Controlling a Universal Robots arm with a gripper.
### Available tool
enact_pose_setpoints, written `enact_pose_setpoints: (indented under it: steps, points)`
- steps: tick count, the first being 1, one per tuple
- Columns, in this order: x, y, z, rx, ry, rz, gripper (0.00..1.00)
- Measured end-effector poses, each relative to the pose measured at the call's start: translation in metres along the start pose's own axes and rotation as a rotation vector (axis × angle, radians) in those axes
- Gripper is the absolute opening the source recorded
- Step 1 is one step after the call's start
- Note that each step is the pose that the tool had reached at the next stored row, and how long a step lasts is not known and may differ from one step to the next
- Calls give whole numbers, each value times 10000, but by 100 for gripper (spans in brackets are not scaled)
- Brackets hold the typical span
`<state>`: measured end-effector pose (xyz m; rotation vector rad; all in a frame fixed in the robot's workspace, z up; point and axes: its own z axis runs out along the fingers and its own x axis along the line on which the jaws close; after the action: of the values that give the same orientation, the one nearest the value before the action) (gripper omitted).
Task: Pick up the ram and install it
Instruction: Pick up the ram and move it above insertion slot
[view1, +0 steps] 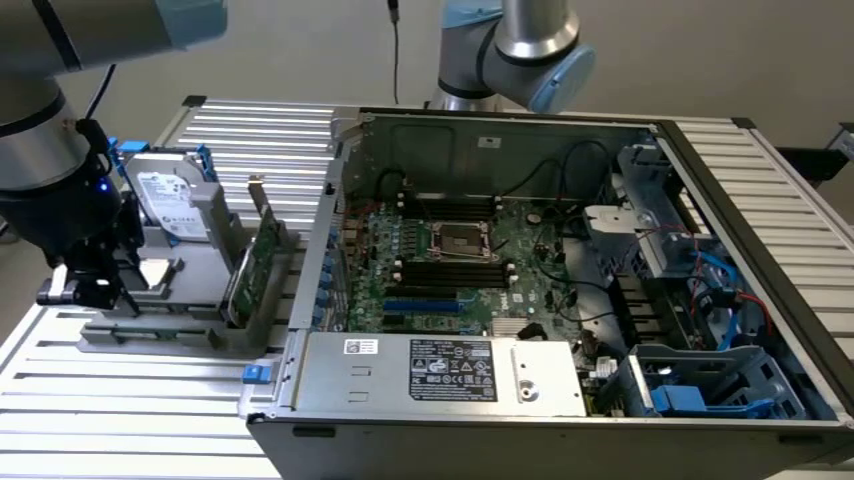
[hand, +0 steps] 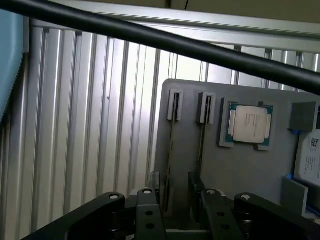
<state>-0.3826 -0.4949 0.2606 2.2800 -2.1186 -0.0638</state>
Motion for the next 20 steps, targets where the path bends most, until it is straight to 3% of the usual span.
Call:
enact_pose_setpoints:
  steps: [20]
  points:
    - [-3, 18, 366, 1, -6, 127, 36]
